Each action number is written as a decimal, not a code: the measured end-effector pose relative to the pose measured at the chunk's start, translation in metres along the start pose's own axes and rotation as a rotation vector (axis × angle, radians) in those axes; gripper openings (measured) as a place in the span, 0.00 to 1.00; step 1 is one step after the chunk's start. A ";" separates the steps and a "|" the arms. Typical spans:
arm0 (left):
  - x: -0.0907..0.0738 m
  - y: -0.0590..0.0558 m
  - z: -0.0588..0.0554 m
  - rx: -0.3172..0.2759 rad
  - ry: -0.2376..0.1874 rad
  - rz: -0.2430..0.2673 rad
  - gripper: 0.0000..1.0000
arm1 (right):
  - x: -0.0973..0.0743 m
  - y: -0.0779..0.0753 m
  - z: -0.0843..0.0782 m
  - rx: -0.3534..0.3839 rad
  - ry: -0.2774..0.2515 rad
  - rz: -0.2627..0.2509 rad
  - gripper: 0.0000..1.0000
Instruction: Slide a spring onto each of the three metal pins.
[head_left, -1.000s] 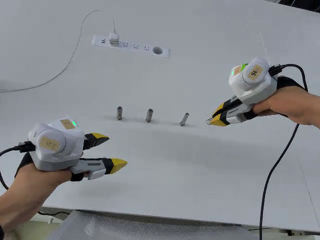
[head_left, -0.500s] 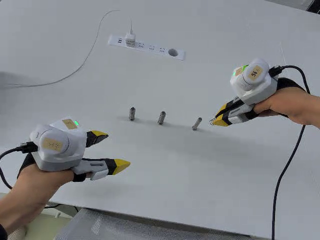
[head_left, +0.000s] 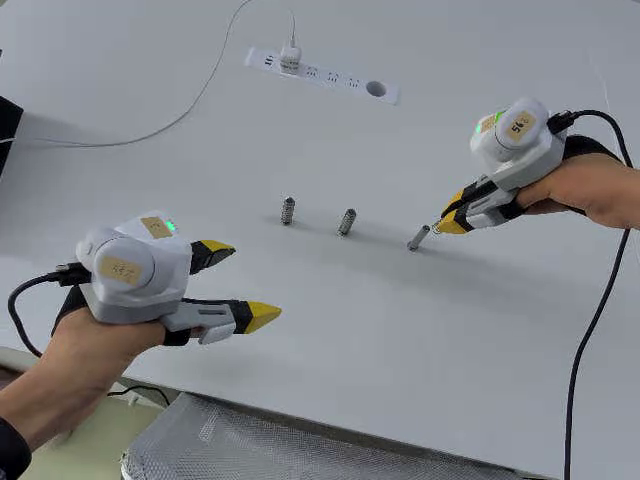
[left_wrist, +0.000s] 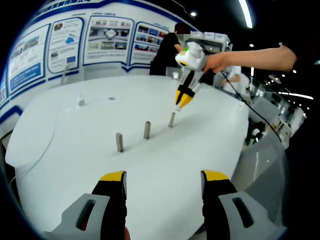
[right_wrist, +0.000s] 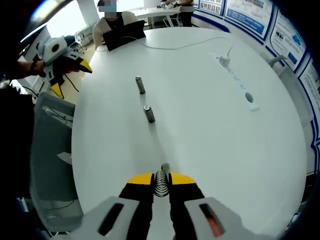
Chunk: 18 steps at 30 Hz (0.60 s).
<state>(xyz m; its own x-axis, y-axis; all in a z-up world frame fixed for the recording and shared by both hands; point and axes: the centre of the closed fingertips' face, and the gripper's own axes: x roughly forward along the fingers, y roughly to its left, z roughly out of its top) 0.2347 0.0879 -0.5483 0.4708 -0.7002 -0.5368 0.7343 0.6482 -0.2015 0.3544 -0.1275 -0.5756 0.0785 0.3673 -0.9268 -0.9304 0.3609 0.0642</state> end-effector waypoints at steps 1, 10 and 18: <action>0.001 0.000 0.000 -0.002 0.000 -0.002 0.61 | 0.002 -0.001 0.000 -0.001 0.002 -0.001 0.13; 0.002 0.001 -0.004 -0.014 0.005 -0.008 0.60 | 0.009 -0.003 0.004 -0.010 0.001 0.011 0.13; 0.001 0.001 -0.008 -0.026 0.012 -0.009 0.60 | 0.014 -0.003 0.006 -0.017 0.007 0.017 0.13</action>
<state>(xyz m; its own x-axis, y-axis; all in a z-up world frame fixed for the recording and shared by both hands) 0.2317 0.0902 -0.5559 0.4583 -0.7027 -0.5442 0.7256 0.6494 -0.2274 0.3603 -0.1188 -0.5863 0.0606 0.3672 -0.9282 -0.9376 0.3399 0.0733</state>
